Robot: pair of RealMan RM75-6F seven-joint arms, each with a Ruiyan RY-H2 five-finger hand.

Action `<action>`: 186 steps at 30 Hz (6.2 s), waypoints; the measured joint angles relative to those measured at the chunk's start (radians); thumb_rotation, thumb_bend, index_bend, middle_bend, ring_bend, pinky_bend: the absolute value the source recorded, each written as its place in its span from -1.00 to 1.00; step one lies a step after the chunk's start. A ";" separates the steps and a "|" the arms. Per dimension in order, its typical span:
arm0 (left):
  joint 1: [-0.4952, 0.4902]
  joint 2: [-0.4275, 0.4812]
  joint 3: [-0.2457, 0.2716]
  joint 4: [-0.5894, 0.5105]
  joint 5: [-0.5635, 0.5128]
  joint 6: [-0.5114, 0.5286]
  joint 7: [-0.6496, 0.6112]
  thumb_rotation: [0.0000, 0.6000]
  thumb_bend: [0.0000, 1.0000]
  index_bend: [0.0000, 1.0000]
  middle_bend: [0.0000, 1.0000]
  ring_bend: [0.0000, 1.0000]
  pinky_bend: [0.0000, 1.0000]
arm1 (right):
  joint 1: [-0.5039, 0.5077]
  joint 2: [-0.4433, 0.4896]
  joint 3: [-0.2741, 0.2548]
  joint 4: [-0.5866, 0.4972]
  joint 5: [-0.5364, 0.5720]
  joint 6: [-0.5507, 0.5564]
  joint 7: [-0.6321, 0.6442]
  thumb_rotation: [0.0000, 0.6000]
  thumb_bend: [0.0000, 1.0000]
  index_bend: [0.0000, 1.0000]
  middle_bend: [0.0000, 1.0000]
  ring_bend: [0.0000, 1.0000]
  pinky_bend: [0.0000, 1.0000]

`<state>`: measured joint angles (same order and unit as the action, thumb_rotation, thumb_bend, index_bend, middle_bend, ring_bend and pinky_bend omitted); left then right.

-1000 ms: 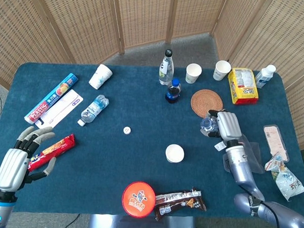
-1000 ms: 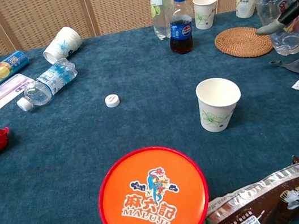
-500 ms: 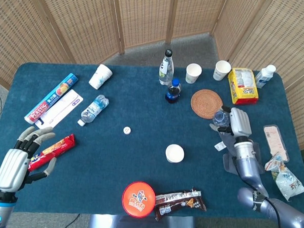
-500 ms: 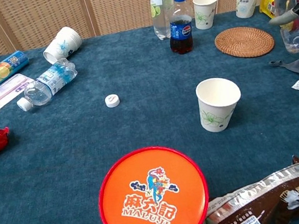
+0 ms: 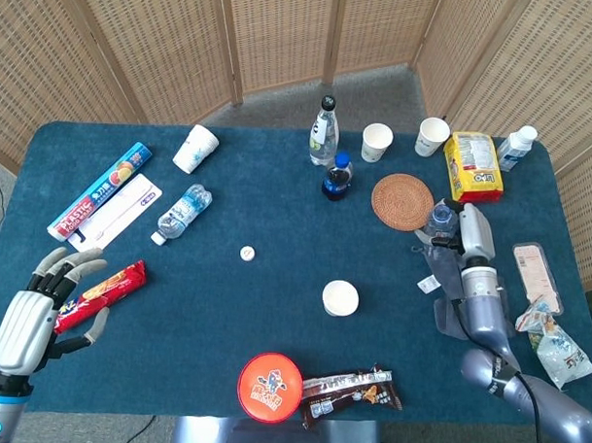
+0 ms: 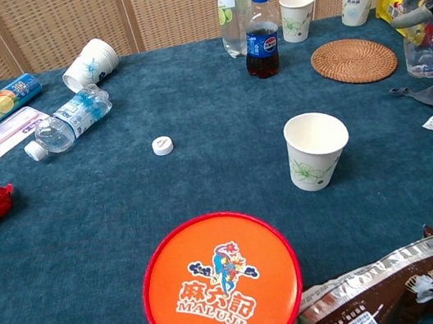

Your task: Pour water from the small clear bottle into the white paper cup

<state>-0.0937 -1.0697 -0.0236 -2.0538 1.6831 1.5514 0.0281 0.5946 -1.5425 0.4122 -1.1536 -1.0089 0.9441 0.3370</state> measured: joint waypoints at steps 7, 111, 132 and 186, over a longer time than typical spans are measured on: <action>0.002 0.001 0.002 0.000 0.002 0.001 -0.001 0.53 -0.06 -0.59 -0.60 -0.63 -0.84 | 0.012 -0.035 0.010 0.036 -0.001 -0.019 0.045 1.00 -0.61 0.40 0.45 0.20 -0.20; -0.010 -0.002 -0.006 0.014 0.026 0.004 -0.028 0.54 -0.06 -0.60 -0.61 -0.63 -0.84 | 0.011 0.131 -0.221 -0.056 -0.345 -0.148 0.331 0.90 -0.38 -1.00 -0.78 -1.00 -1.00; -0.006 0.005 -0.001 0.011 0.036 0.014 -0.028 0.55 -0.06 -0.60 -0.60 -0.63 -0.84 | 0.017 0.222 -0.242 -0.079 -0.317 -0.171 0.220 1.00 -0.23 -1.00 -0.82 -1.00 -1.00; 0.015 0.024 0.014 0.008 0.073 0.048 -0.038 0.54 -0.06 -0.60 -0.61 -0.63 -0.84 | -0.202 0.255 -0.248 -0.072 -0.258 0.252 -0.223 1.00 -0.21 -0.66 -0.71 -1.00 -1.00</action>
<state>-0.0786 -1.0461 -0.0096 -2.0461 1.7562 1.5992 -0.0097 0.3926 -1.2872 0.1643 -1.2255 -1.2672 1.1960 0.1145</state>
